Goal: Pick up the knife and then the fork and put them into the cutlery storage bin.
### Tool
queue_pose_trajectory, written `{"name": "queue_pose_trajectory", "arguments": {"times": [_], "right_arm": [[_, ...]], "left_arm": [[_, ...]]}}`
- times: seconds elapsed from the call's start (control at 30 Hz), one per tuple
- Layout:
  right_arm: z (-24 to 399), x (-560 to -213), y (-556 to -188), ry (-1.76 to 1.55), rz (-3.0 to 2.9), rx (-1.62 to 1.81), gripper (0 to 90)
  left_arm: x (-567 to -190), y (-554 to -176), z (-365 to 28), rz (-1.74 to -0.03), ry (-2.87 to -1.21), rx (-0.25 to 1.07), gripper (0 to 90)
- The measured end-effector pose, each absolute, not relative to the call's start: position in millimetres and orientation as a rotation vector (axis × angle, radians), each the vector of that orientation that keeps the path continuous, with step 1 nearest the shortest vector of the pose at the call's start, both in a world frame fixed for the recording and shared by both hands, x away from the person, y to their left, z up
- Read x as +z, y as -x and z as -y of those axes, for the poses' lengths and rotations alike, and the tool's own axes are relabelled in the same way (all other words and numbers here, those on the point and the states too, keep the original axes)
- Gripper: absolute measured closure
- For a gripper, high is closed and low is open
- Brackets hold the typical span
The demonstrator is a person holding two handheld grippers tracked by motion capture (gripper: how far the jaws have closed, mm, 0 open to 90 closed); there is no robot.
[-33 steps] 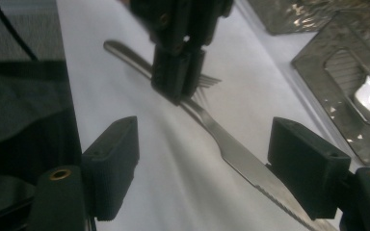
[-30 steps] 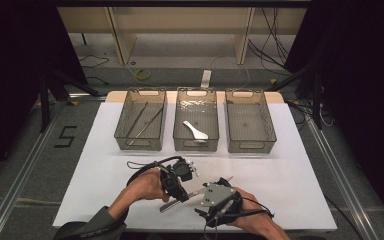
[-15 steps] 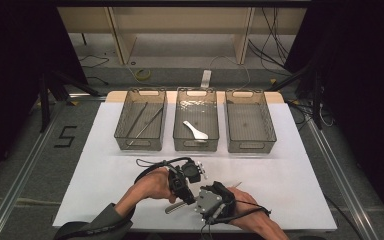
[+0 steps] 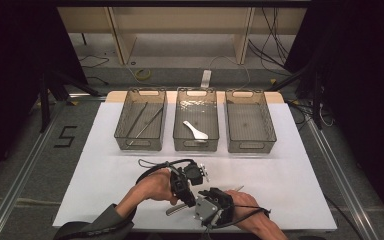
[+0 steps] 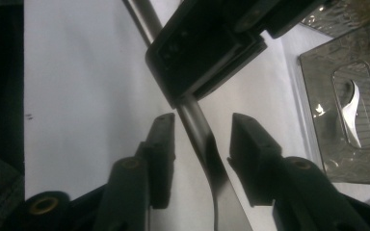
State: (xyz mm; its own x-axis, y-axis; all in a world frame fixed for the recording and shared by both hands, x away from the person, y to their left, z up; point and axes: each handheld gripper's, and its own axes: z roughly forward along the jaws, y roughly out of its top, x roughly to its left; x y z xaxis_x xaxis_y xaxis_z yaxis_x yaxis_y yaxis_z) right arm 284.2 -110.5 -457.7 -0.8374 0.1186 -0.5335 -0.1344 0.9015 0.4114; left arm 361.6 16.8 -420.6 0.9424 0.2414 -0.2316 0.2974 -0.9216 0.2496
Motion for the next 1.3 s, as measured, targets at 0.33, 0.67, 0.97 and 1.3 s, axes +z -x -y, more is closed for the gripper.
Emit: {"name": "queue_pose_trajectory", "arguments": {"times": [0.33,0.67,0.97,1.3], "right_arm": [[110.4,-457.9,-278.9,0.193,-2.430,0.533,78.0],[111.5,-462.9,-272.4,0.279,-2.438,0.483,83.4],[120.2,-465.0,-279.2,0.234,-2.450,0.440,83.8],[142.5,-450.7,-300.7,-0.003,-2.472,0.548,83.8]], "left_arm": [[-421.0,-360.8,-16.6,-0.383,-2.813,-0.290,78.9],[-424.5,-360.0,-16.5,-0.370,-2.799,-0.304,76.7],[-410.6,-366.9,-33.5,-0.438,-2.726,-0.222,63.7],[-390.9,-367.3,-72.4,-0.569,-2.542,-0.056,53.0]]}}
